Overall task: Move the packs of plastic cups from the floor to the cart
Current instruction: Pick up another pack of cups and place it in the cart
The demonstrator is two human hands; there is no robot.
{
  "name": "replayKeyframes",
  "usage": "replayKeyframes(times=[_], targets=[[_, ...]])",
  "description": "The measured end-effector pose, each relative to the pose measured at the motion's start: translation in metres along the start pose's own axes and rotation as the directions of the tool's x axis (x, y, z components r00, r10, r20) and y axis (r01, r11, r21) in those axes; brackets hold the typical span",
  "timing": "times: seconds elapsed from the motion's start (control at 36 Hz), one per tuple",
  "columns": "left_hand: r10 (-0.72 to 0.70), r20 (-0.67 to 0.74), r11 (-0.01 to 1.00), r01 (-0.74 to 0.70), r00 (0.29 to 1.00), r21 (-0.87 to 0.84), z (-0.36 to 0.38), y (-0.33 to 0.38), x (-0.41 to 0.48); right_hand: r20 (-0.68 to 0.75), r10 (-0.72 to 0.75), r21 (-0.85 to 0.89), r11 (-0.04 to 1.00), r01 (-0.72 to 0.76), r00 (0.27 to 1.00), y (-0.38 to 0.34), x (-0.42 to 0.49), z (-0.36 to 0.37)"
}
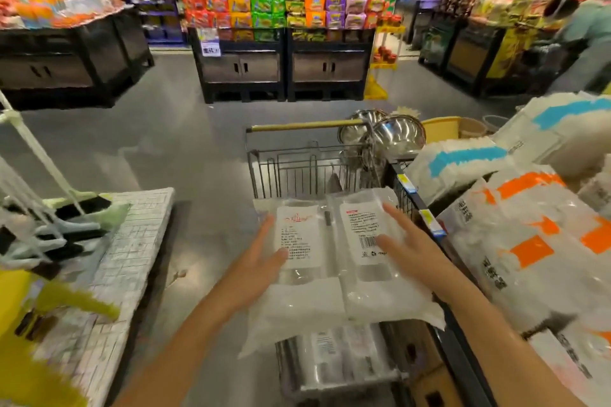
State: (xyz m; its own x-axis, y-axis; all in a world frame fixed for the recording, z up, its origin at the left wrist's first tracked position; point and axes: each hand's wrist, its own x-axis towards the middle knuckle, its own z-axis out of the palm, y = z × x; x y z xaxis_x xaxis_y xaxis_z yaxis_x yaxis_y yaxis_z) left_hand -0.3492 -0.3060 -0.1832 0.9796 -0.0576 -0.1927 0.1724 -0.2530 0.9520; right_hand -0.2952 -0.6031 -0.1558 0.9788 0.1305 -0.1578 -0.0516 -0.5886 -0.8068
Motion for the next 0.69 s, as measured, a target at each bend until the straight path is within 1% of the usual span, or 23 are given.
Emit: replayKeyframes(times=[0.06, 0.22, 0.28, 0.33, 0.42, 0.5, 0.56, 0.64, 0.67, 0.69], targets=[[-0.041, 0.023, 0.999, 0.041, 0.999, -0.014, 0.006, -0.018, 0.022, 0.000, 0.051, 0.000, 0.999, -0.051, 0.999, 0.017, 0.013, 0.006], [-0.130, 0.043, 0.991, 0.128, 0.991, 0.040, 0.046, -0.077, 0.070, 0.039, 0.181, 0.044, 0.982, -0.183, 0.983, 0.083, 0.049, 0.031], [-0.190, 0.037, 0.979, 0.187, 0.981, 0.081, 0.062, -0.106, 0.084, 0.057, 0.217, 0.052, 0.974, -0.220, 0.974, 0.109, 0.063, 0.045], [-0.242, 0.028, 0.966, 0.238, 0.970, 0.100, 0.077, -0.135, 0.094, 0.063, 0.239, 0.017, 0.971, -0.240, 0.969, 0.137, 0.076, 0.060], [-0.311, -0.011, 0.945, 0.310, 0.950, 0.107, 0.100, -0.174, 0.103, 0.124, 0.285, -0.003, 0.958, -0.287, 0.950, 0.182, 0.093, 0.083], [-0.412, -0.021, 0.908, 0.413, 0.911, 0.071, 0.122, -0.207, 0.112, 0.192, 0.309, -0.066, 0.951, -0.302, 0.931, 0.225, 0.105, 0.105], [-0.444, -0.038, 0.893, 0.445, 0.895, 0.069, 0.136, -0.228, 0.116, 0.202, 0.338, -0.071, 0.941, -0.330, 0.919, 0.248, 0.109, 0.120], [-0.522, -0.053, 0.848, 0.525, 0.851, 0.076, 0.156, -0.262, 0.120, 0.221, 0.402, -0.083, 0.915, -0.394, 0.888, 0.278, 0.111, 0.139], [-0.543, -0.053, 0.834, 0.546, 0.838, 0.076, 0.161, -0.271, 0.121, 0.231, 0.401, -0.088, 0.916, -0.392, 0.886, 0.288, 0.111, 0.146], [-0.573, -0.057, 0.814, 0.575, 0.818, 0.082, 0.166, -0.288, 0.120, 0.247, 0.401, -0.130, 0.916, -0.380, 0.882, 0.297, 0.111, 0.152]])
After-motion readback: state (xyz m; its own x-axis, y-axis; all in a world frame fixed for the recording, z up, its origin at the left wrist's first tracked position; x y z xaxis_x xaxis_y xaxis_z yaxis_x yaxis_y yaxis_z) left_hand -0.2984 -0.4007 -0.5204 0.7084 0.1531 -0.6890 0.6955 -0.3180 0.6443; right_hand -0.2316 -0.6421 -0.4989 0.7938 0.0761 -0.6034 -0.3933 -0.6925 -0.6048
